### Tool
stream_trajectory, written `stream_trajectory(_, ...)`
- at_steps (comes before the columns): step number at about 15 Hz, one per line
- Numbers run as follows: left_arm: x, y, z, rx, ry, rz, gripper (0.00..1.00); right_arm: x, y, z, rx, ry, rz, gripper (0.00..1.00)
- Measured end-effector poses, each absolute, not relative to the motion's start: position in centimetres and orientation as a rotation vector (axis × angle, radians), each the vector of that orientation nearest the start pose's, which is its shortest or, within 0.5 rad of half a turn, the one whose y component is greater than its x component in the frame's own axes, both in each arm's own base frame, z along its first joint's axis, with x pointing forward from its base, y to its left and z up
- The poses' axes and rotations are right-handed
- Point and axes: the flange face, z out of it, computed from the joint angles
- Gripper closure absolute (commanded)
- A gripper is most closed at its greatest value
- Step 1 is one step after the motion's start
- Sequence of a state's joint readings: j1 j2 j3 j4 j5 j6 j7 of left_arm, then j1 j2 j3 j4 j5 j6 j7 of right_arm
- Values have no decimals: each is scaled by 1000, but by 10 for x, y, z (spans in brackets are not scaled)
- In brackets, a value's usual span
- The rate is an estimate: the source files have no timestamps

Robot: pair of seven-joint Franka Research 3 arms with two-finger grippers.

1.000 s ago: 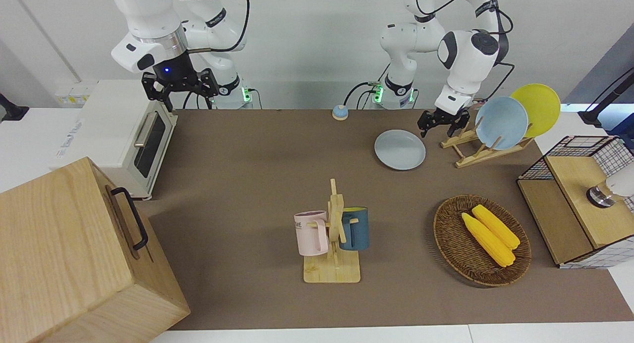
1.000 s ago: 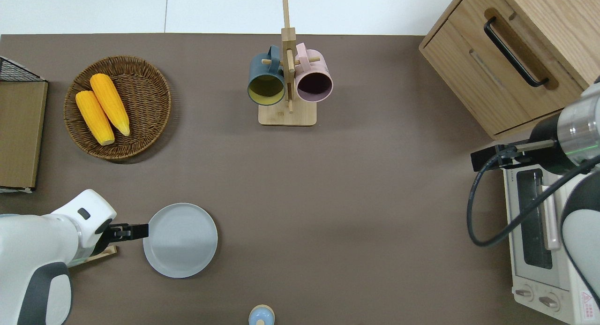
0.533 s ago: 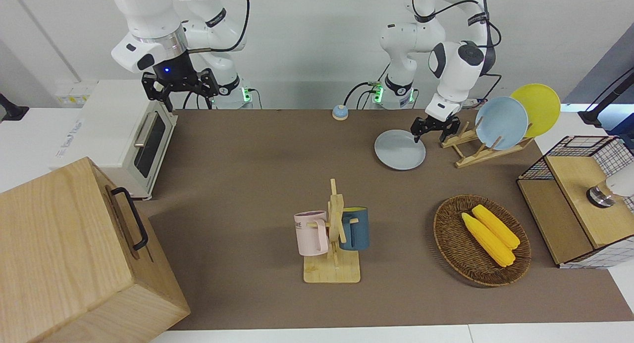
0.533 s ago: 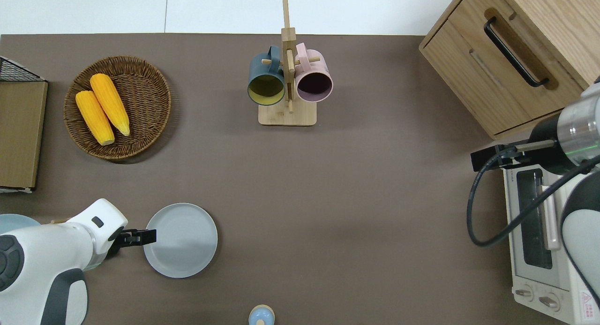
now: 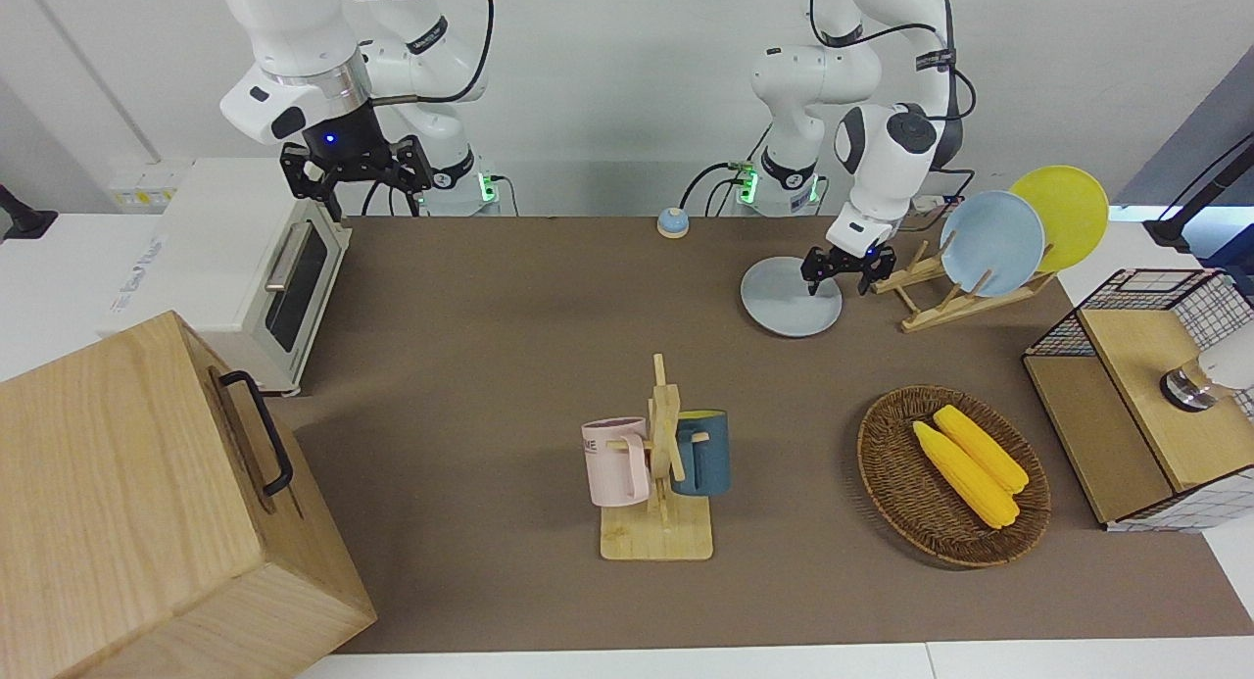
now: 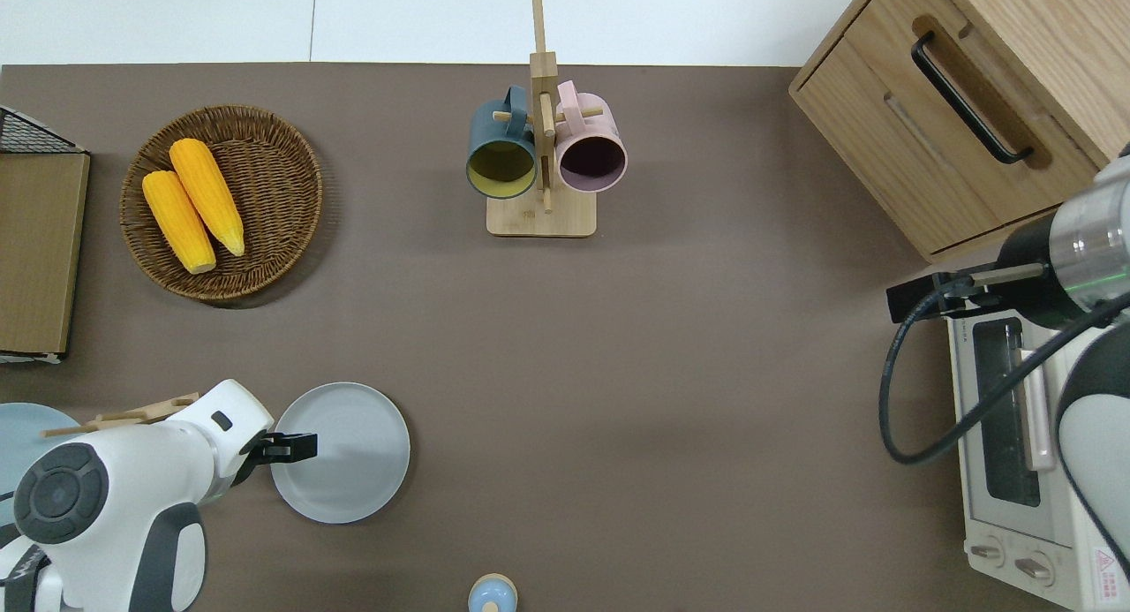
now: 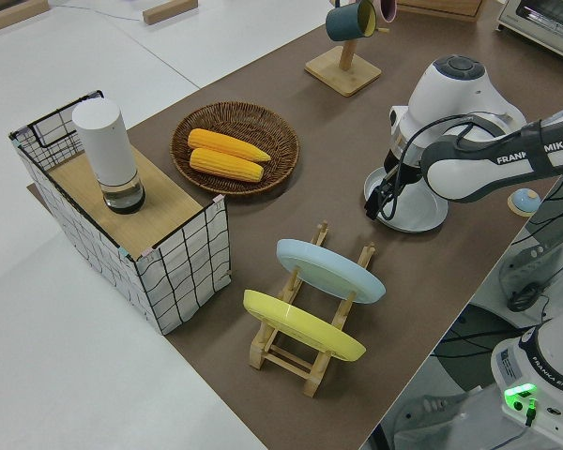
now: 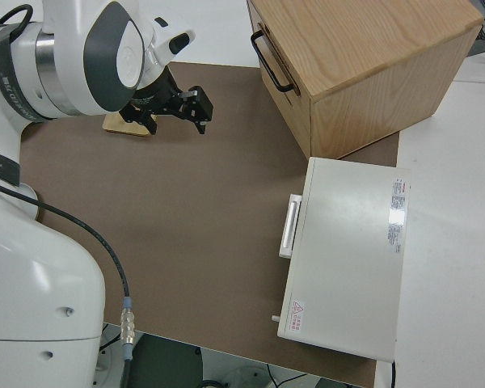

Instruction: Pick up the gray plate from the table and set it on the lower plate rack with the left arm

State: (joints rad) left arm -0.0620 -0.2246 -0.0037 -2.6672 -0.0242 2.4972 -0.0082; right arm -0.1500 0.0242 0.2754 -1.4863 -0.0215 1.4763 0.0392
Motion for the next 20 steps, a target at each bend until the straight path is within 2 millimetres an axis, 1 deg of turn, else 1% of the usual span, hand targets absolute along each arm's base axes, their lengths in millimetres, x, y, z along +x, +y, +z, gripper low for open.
stream_trajectory(4,413,-27,293,-3155,62,-92,13,549,65,643,-3156,-133,50,17)
stream_trajectory(5,413,-27,290,-3155,62,-91,52,549,65,643,-3156,-134,50,17)
stream_trajectory(6,413,-28,288,-3154,62,-92,115,549,65,643,-3156,-133,50,17)
stream_trajectory(7,413,-28,288,-3154,62,-91,198,549,65,643,-3156,-133,50,17)
stream_trajectory(9,413,-28,288,-3154,62,-91,418,549,65,643,-3156,-133,50,17)
stream_trajectory(10,413,-27,288,-3154,62,-96,549,549,65,643,-3156,-133,50,17)
stream_trajectory(12,414,-28,292,-3154,63,-109,846,549,65,643,-3156,-133,50,17)
stream_trajectory(13,414,-28,293,-3154,65,-114,956,549,65,643,-3156,-133,50,17)
stream_trajectory(14,414,-28,294,-3154,62,-116,1000,549,65,643,-3156,-133,50,17)
stream_trajectory(20,414,-27,294,-3154,64,-119,1000,549,65,643,-3156,-133,50,17)
